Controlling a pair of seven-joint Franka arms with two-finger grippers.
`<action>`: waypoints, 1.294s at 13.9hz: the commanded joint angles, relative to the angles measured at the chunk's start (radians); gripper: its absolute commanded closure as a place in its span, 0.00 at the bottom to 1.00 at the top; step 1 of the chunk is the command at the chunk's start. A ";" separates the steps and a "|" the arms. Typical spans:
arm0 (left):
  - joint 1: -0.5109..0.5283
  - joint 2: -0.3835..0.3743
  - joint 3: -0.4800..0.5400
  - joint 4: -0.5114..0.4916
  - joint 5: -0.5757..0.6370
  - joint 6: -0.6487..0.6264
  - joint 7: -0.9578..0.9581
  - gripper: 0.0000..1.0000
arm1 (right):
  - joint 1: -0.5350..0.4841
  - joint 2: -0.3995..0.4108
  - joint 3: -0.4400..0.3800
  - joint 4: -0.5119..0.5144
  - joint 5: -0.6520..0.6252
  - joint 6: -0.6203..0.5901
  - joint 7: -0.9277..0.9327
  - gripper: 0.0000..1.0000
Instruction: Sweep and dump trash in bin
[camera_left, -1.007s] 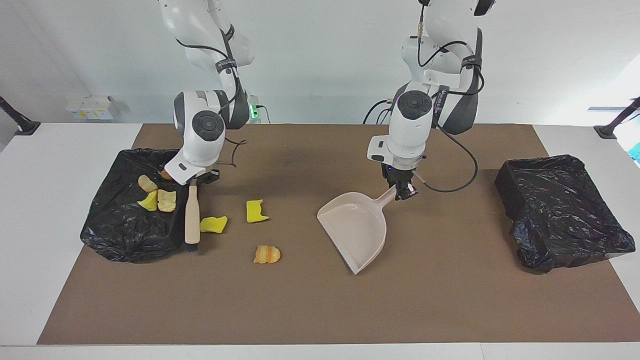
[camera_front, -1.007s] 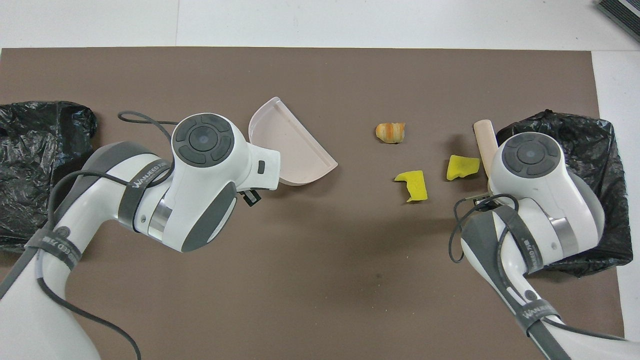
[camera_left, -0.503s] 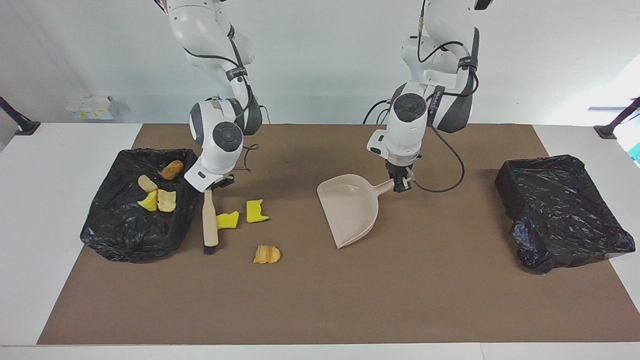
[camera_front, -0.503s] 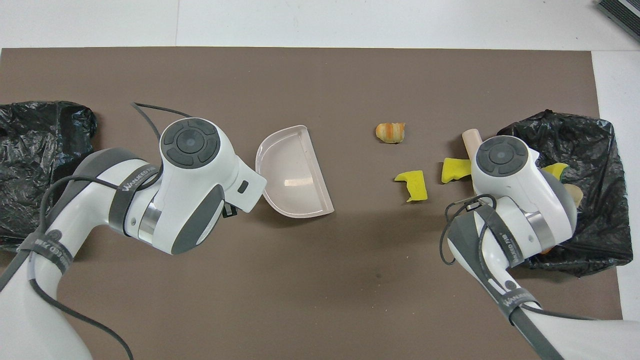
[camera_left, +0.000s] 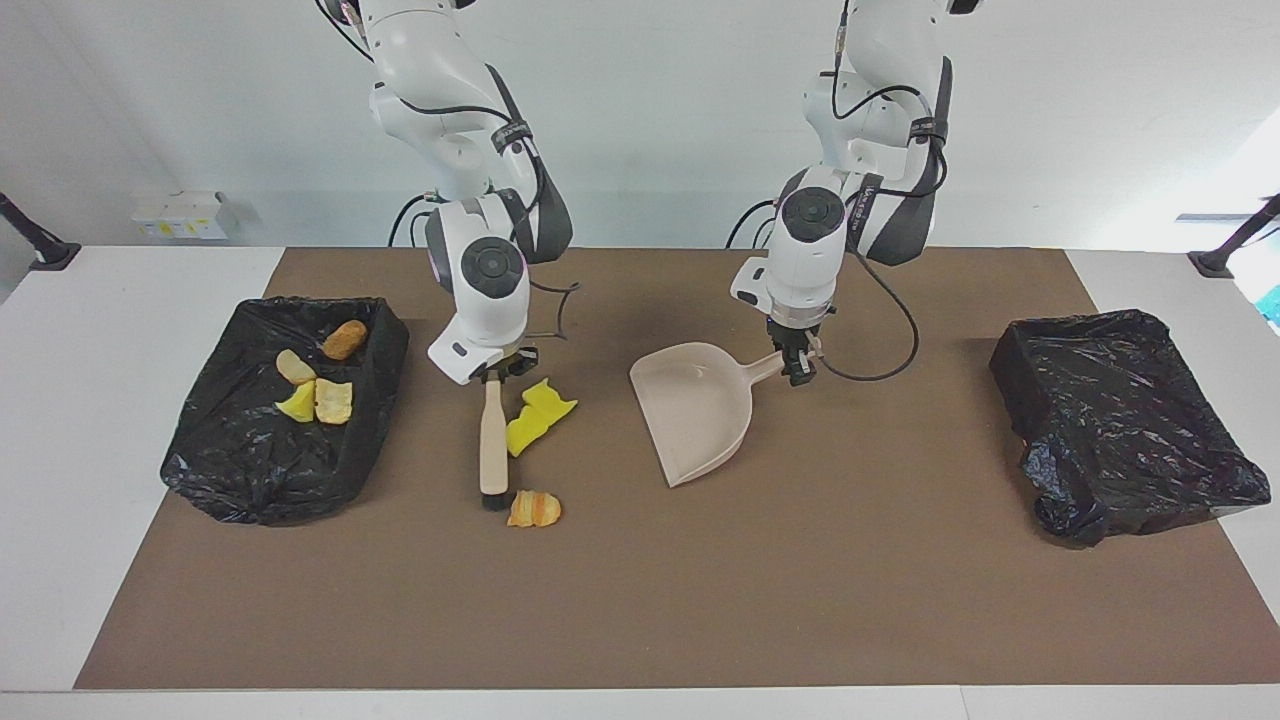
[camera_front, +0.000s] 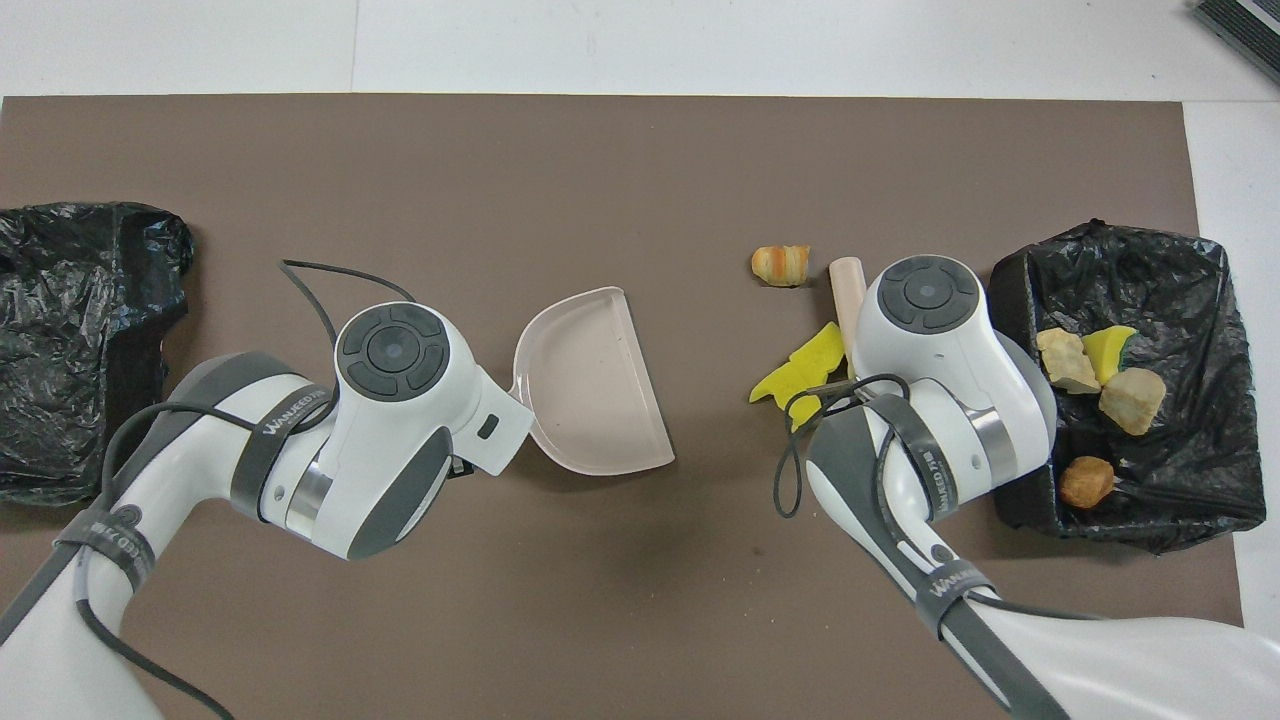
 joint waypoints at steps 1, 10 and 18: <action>0.000 -0.040 0.006 -0.046 0.013 0.040 0.013 0.63 | 0.054 0.033 0.002 0.054 0.113 0.008 0.053 1.00; 0.000 -0.040 0.008 -0.048 0.013 0.043 0.013 0.60 | 0.233 0.041 0.002 0.089 0.373 0.046 0.180 1.00; -0.002 -0.034 0.008 -0.066 0.013 0.067 0.014 0.63 | 0.204 0.010 -0.010 0.153 0.377 -0.086 0.213 1.00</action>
